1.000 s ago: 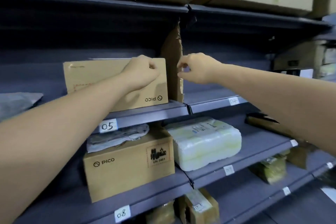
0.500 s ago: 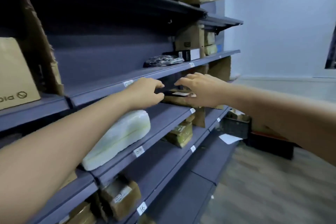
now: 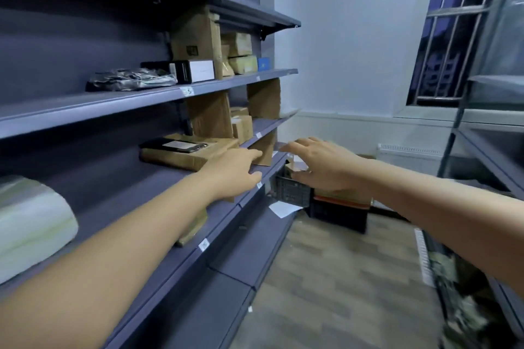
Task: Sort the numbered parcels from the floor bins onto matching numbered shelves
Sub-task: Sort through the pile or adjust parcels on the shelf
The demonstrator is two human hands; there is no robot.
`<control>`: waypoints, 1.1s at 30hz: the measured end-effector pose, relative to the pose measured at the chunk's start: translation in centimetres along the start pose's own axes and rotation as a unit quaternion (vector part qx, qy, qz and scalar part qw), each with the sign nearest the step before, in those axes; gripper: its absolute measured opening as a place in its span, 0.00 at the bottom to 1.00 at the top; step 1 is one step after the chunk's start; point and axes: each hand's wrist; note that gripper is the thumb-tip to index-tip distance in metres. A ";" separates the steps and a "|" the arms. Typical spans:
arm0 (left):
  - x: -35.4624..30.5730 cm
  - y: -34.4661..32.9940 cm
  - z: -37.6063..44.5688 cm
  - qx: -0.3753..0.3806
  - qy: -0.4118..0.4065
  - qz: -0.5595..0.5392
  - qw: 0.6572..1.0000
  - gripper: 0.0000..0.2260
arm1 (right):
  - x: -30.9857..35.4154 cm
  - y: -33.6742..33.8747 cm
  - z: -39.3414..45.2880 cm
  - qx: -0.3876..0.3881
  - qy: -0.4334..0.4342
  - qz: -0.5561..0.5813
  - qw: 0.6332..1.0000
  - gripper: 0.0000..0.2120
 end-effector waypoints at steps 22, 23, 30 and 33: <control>2.6 -19.4 38.9 0.130 -0.152 0.022 0.980 0.26 | -28.1 -20.7 15.8 0.072 -0.148 0.046 0.985 0.29; 2.9 -19.9 40.7 0.130 -0.159 0.025 0.978 0.26 | -29.3 -21.3 16.8 0.074 -0.157 0.046 0.984 0.29; 4.2 -24.5 51.9 0.156 -0.174 0.025 0.972 0.27 | -37.0 -26.1 23.5 0.108 -0.170 0.057 0.978 0.30; 4.4 -26.9 57.1 0.159 -0.177 0.031 0.971 0.27 | -41.2 -28.6 26.6 0.112 -0.159 0.058 0.979 0.30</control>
Point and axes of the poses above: each hand's wrist, its own z-axis towards the middle knuckle, its own y-axis out of the back of the hand, x = y × z, and after that the axes turned 2 degrees about -y, right-handed
